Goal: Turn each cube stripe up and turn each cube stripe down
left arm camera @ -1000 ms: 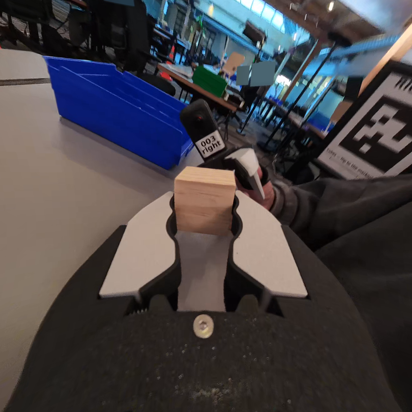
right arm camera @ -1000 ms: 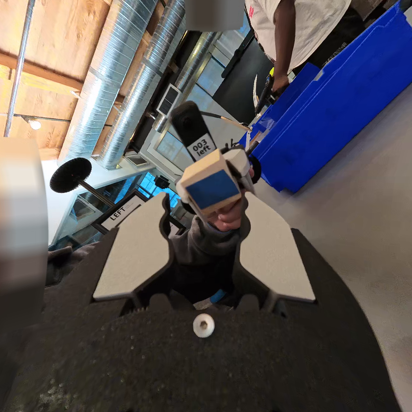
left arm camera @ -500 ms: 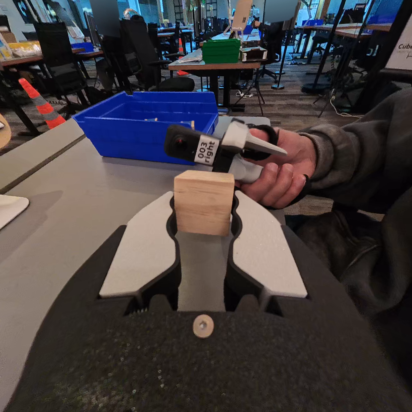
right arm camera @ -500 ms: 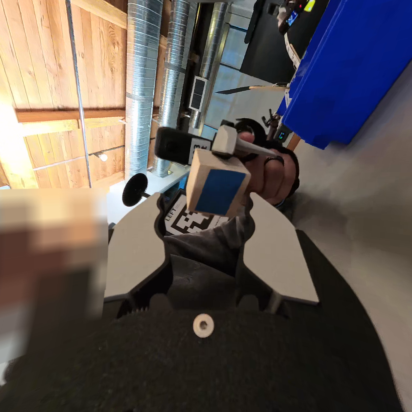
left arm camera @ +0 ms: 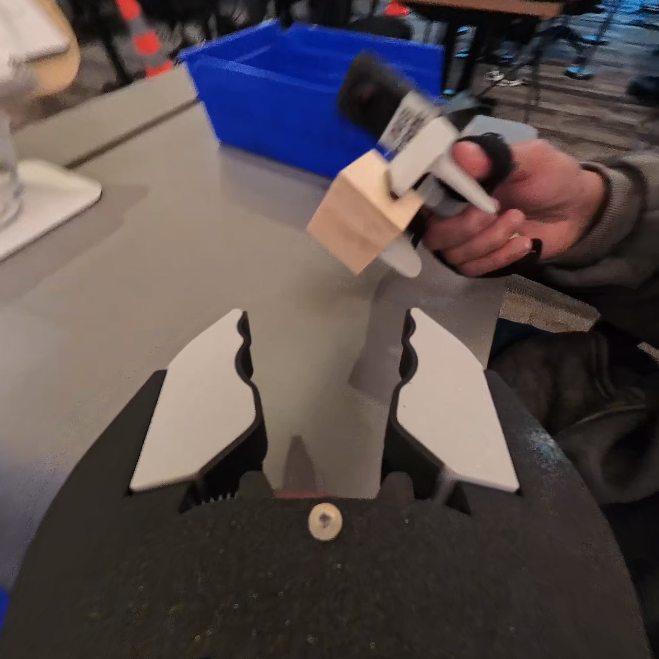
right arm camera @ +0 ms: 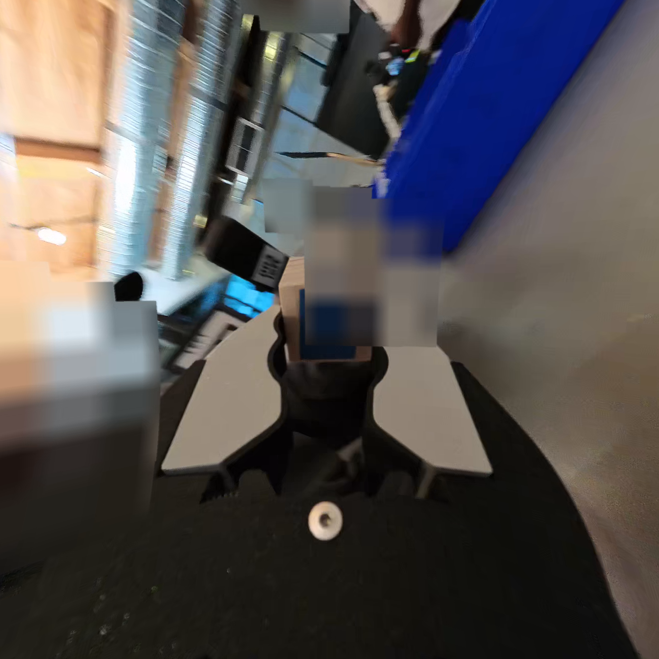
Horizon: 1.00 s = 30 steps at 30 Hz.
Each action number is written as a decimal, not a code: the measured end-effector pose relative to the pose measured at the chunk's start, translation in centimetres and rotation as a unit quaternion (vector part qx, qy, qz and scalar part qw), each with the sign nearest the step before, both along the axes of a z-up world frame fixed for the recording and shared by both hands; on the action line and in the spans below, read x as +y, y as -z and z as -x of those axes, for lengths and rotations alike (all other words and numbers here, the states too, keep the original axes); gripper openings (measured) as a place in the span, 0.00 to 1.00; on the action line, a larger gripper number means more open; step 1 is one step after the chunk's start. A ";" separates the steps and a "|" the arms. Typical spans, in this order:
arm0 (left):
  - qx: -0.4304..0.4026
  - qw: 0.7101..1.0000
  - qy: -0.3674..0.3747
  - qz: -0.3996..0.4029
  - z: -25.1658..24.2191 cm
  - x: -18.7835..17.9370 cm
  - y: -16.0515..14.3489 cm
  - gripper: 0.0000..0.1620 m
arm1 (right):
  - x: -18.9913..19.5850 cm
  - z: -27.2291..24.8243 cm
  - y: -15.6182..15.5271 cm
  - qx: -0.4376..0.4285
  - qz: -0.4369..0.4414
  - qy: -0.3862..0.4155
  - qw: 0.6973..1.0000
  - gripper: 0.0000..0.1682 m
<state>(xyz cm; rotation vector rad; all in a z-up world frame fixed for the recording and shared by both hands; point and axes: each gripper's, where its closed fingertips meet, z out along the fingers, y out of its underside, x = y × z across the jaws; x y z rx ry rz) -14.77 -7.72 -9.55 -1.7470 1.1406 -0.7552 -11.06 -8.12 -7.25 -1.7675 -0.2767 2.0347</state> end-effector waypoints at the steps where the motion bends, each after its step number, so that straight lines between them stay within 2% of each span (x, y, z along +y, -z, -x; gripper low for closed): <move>1: -0.003 0.999 -0.023 0.026 0.5 0.2 0.5 0.47 | 0.3 -0.4 0.6 -0.051 -0.035 0.023 0.998 0.27; 4: -0.049 0.992 -0.016 0.111 0.3 -0.4 0.8 0.44 | 1.4 -1.4 1.8 -0.180 -0.131 0.084 0.971 0.27; 5: -0.062 0.990 -0.006 0.130 0.1 -0.6 0.7 0.42 | 1.7 -1.9 1.3 -0.203 -0.157 0.099 0.962 0.27; 7: -0.072 0.986 0.001 0.149 0.1 -0.6 0.8 0.42 | 2.4 -4.0 -1.5 -0.239 -0.229 0.140 0.933 0.27; 10: -0.082 0.982 0.010 0.171 0.5 -0.5 0.8 0.40 | 5.6 -12.4 -6.9 -0.366 -0.301 0.270 0.838 0.27; 12: -0.086 0.977 0.020 0.192 0.5 -0.6 0.9 0.38 | 7.9 -19.7 -8.2 -0.469 -0.274 0.328 0.773 0.27; 13: -0.089 0.975 0.025 0.201 0.4 -0.7 0.9 0.38 | 8.8 -22.9 -7.0 -0.528 -0.224 0.323 0.753 0.27; 16: -0.082 0.971 0.037 0.221 0.3 -1.0 1.5 0.36 | 9.6 -29.0 0.4 -0.658 -0.039 0.223 0.718 0.27; 20: -0.078 0.972 0.039 0.218 0.3 -1.3 1.3 0.36 | 10.7 -29.3 7.6 -0.686 0.065 0.118 0.715 0.27; 23: -0.073 0.976 0.037 0.203 0.4 -1.2 1.1 0.36 | 11.7 -29.3 9.5 -0.723 0.069 0.088 0.681 0.27; 25: -0.069 0.977 0.039 0.199 0.4 -1.3 1.2 0.36 | 12.0 -28.4 10.1 -0.719 0.082 0.077 0.686 0.27; 28: -0.056 0.978 0.045 0.197 0.2 -1.7 1.6 0.37 | 11.9 -28.0 10.9 -0.730 0.075 0.060 0.677 0.27; 29: -0.051 0.979 0.046 0.194 0.2 -1.7 1.7 0.37 | 12.1 -28.2 10.8 -0.736 0.064 0.062 0.671 0.31; 30: -0.047 0.980 0.045 0.189 0.2 -1.7 1.7 0.37 | 12.0 -28.6 10.3 -0.741 0.051 0.067 0.666 0.41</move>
